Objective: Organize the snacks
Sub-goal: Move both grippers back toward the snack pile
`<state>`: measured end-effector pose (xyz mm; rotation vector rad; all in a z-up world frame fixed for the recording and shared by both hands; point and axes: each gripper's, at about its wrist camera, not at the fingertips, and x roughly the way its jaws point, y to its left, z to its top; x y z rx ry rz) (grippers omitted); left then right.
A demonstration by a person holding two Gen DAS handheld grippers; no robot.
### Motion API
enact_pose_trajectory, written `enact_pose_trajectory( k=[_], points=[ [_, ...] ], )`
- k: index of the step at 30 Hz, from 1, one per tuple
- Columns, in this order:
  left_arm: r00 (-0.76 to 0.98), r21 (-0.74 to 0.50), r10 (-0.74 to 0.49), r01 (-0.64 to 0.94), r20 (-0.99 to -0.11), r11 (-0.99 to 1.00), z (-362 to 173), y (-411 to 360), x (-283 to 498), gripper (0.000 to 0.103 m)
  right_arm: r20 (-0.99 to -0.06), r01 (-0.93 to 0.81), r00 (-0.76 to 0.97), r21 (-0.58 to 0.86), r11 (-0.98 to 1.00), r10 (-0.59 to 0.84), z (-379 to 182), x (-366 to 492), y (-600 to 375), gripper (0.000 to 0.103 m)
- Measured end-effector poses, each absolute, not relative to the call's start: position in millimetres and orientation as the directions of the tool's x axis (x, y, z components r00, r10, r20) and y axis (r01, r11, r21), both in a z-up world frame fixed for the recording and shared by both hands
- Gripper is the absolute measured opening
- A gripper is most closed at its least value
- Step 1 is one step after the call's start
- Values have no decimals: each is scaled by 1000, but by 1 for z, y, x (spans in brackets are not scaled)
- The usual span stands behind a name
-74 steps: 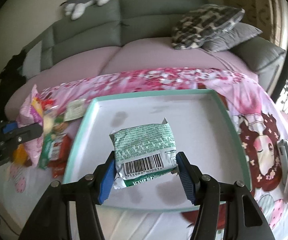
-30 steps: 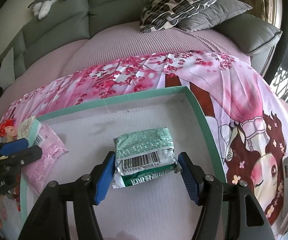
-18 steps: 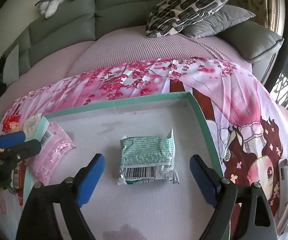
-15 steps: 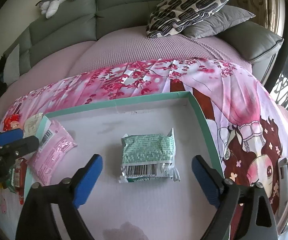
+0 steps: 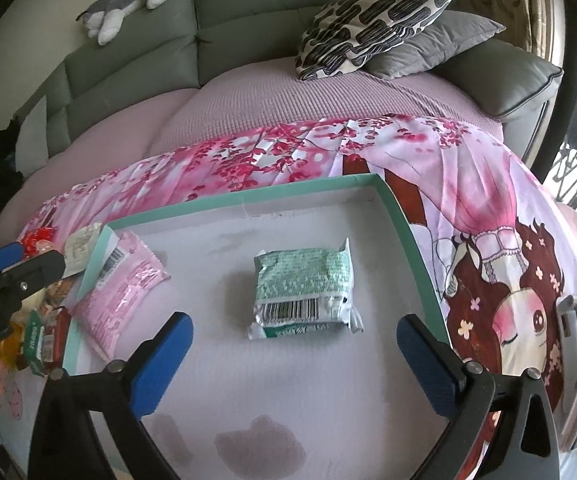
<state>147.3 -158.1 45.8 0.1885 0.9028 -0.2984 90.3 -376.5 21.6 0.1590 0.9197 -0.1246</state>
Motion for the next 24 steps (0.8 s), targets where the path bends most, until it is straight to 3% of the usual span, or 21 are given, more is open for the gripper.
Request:
enact_pose_trajectory(
  k=[10, 24],
  points=[
    [653, 41, -142, 256, -744, 966, 63, -102, 123, 103, -797, 162, 604, 117, 980, -5, 23, 72, -363, 103],
    [724, 107, 27, 65, -689, 992, 92, 10, 90, 103, -802, 114, 597, 119, 986, 27, 35, 64, -326, 103]
  ],
)
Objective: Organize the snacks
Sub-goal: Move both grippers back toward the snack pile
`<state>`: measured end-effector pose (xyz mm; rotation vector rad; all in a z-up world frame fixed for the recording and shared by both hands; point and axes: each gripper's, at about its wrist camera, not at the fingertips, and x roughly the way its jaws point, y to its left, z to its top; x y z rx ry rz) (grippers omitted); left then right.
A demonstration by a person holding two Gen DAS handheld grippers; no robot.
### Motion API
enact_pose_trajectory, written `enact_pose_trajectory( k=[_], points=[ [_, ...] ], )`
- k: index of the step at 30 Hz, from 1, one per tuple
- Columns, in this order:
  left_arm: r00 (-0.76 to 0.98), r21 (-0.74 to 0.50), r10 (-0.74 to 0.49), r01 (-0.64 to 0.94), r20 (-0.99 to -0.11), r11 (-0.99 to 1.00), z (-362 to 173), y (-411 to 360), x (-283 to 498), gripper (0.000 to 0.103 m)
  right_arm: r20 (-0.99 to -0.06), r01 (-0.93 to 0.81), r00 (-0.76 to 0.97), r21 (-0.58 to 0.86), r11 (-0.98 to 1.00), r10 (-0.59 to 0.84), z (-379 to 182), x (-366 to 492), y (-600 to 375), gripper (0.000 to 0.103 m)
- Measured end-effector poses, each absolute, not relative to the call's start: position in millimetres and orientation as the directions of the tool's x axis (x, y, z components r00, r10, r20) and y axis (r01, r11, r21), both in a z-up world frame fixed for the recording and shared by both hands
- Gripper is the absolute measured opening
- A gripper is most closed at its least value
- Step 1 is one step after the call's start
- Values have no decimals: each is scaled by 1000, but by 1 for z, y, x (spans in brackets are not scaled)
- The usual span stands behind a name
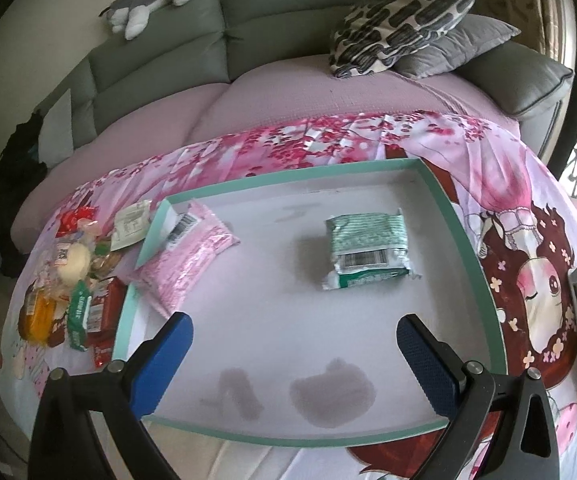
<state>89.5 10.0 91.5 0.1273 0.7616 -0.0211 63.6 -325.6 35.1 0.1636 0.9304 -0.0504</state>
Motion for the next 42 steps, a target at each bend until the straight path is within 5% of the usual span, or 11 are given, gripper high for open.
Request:
enact_pose_trajectory(
  k=[12, 42],
  points=[
    [729, 74, 117, -91, -675, 993, 98, 96, 68, 103, -806, 32, 588, 108, 994, 68, 43, 70, -274, 103],
    [690, -56, 47, -126, -722, 990, 51, 158, 56, 103, -870, -193, 480, 22, 981, 114, 14, 79, -139, 103]
  ],
)
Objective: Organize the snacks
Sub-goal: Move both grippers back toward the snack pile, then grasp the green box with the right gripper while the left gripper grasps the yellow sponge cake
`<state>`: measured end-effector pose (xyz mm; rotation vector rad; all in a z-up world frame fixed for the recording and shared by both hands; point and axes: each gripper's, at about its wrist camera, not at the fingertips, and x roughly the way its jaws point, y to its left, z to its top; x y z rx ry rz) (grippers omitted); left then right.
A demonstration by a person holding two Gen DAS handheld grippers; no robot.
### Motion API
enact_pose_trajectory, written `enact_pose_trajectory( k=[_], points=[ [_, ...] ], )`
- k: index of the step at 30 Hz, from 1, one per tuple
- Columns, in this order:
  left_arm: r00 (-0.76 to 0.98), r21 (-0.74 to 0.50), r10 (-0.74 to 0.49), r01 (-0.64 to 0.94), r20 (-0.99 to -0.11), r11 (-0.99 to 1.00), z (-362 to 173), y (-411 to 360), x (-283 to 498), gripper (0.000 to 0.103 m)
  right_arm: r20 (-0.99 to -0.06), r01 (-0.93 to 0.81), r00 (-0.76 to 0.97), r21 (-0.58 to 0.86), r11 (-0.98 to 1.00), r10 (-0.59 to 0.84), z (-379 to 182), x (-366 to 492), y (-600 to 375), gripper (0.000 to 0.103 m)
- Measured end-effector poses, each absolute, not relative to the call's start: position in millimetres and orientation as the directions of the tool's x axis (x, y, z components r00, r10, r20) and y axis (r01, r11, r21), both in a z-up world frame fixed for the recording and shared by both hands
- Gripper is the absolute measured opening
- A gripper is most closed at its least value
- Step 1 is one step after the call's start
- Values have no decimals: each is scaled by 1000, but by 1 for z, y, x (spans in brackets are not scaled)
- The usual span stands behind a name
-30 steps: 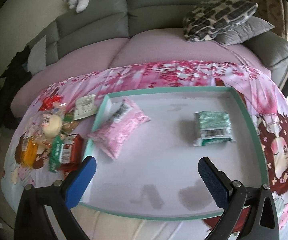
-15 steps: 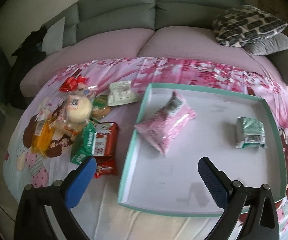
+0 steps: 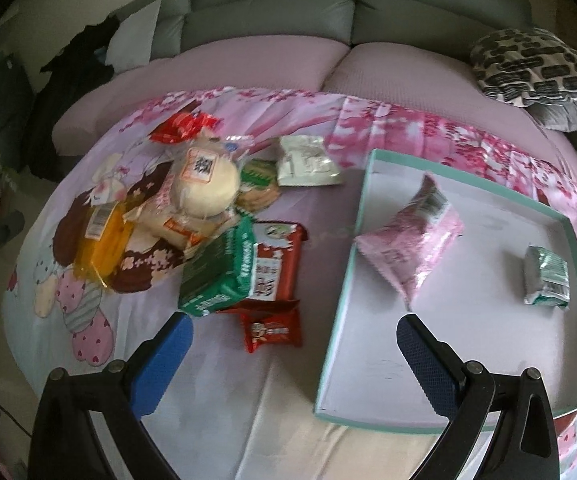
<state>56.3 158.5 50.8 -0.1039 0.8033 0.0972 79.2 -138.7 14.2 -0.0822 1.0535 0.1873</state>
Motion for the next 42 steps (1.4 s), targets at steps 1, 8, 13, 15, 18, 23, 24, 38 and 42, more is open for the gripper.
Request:
enact_pose_trajectory(
  k=[1, 8, 13, 15, 18, 23, 24, 38, 42],
  points=[
    [686, -60, 41, -122, -727, 991, 48, 158, 57, 103, -872, -201, 475, 21, 979, 116, 12, 79, -135, 103],
    [640, -116, -39, -78, -767, 990, 29, 145, 68, 103, -875, -259, 466, 7, 966, 132, 6, 82, -114, 103],
    [608, -133, -92, -23, -789, 991, 18, 128, 80, 103, -873, -301, 475, -42, 953, 111, 1, 86, -97, 103],
    [592, -138, -108, -4, -798, 990, 13, 122, 85, 103, -874, -307, 477, -64, 949, 96, -2, 88, -93, 103],
    [561, -146, -121, 0, -819, 989, 3, 117, 94, 103, -872, -321, 484, -99, 942, 73, -8, 91, -84, 103],
    [534, -134, -106, -14, -839, 991, -9, 116, 104, 102, -862, -343, 506, -165, 925, 33, -17, 96, -70, 103],
    [531, -132, -102, -19, -841, 991, -12, 116, 107, 102, -861, -345, 507, -172, 923, 29, -19, 97, -68, 103],
    [513, -91, -80, 4, -855, 996, -28, 105, 124, 91, -840, -344, 540, -288, 894, -62, -37, 102, -54, 102],
    [508, -86, -78, 8, -858, 996, -29, 103, 125, 76, -825, -353, 560, -321, 879, -76, -37, 102, -52, 102]
  ],
)
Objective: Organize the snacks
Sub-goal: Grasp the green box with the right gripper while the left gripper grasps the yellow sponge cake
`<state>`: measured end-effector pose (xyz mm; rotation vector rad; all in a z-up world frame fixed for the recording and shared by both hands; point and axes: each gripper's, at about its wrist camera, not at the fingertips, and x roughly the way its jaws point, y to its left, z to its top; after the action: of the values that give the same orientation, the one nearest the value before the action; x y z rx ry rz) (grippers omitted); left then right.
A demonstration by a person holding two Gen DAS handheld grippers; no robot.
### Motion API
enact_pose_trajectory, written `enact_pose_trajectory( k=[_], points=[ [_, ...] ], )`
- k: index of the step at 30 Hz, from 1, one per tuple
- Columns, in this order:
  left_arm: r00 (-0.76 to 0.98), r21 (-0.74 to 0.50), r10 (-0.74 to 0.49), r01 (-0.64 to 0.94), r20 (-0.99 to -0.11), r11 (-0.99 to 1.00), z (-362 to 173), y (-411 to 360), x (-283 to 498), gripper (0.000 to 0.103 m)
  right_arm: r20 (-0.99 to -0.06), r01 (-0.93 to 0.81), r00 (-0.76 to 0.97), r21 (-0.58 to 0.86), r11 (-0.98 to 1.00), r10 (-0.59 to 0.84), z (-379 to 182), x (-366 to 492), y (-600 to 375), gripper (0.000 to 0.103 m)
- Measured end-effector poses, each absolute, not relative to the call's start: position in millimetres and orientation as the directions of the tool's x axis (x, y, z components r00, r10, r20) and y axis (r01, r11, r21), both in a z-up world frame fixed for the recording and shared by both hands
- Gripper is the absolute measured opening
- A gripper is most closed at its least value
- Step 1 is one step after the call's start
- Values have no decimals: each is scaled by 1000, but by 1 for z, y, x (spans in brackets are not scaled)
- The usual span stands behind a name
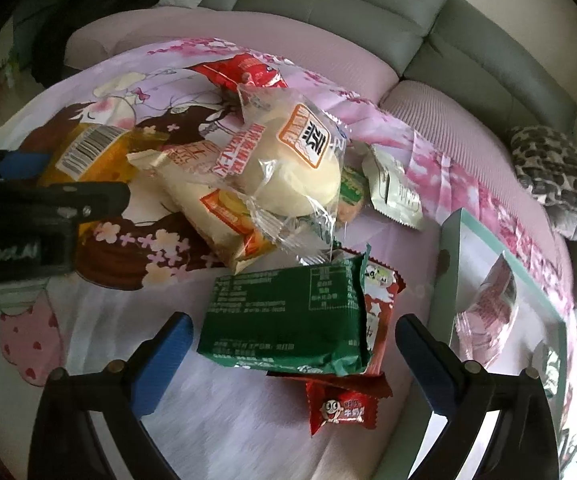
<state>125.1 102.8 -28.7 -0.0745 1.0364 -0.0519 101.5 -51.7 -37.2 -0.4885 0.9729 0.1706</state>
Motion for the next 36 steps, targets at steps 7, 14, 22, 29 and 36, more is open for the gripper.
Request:
enact_pose_trajectory(
  k=[7, 14, 22, 29, 36],
  points=[
    [504, -96, -82, -2, -860, 995, -29, 104, 125, 57, -817, -351, 571, -332, 876, -80, -37, 100, -50, 95],
    [509, -110, -94, -1, -855, 994, -27, 104, 125, 48, -813, -365, 579, -326, 872, -61, -32, 97, -48, 74],
    [515, -121, -106, 5, -851, 993, -23, 101, 122, 43, -822, -356, 569, -275, 893, -27, -24, 93, -56, 73],
    [534, -130, -112, 5, -838, 991, -14, 101, 114, 40, -814, -339, 581, -231, 912, 10, -9, 88, -67, 73],
    [559, -134, -101, -18, -823, 991, 3, 105, 102, 40, -796, -320, 604, -198, 926, 38, 11, 78, -79, 73]
  ],
)
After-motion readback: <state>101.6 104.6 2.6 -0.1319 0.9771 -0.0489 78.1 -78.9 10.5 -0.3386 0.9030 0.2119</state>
